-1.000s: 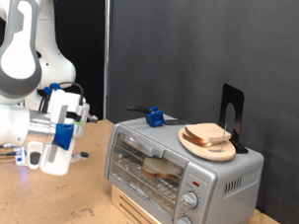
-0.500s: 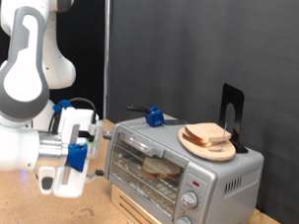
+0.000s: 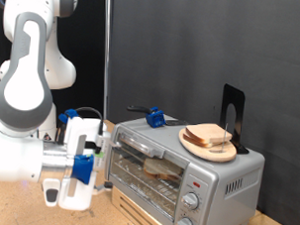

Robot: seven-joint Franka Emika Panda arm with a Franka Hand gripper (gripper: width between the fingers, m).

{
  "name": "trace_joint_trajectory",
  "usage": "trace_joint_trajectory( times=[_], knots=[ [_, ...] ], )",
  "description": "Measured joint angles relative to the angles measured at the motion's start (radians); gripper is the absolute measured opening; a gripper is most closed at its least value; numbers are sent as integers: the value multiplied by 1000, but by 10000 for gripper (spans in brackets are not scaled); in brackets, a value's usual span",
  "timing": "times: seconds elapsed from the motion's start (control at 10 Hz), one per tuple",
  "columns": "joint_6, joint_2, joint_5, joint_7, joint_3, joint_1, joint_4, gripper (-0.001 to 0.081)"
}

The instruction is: Make a piece of toast with the oven

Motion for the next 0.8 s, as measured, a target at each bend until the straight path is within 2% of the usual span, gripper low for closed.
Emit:
trace_joint_trajectory(
  times=[0.2, 0.7, 0.8],
  knots=[
    [18, 76, 34, 21, 26, 3, 84, 808],
    [-107, 347, -97, 233, 41, 6, 445, 808],
    [-106, 345, -87, 220, 41, 5, 440, 808]
  ],
)
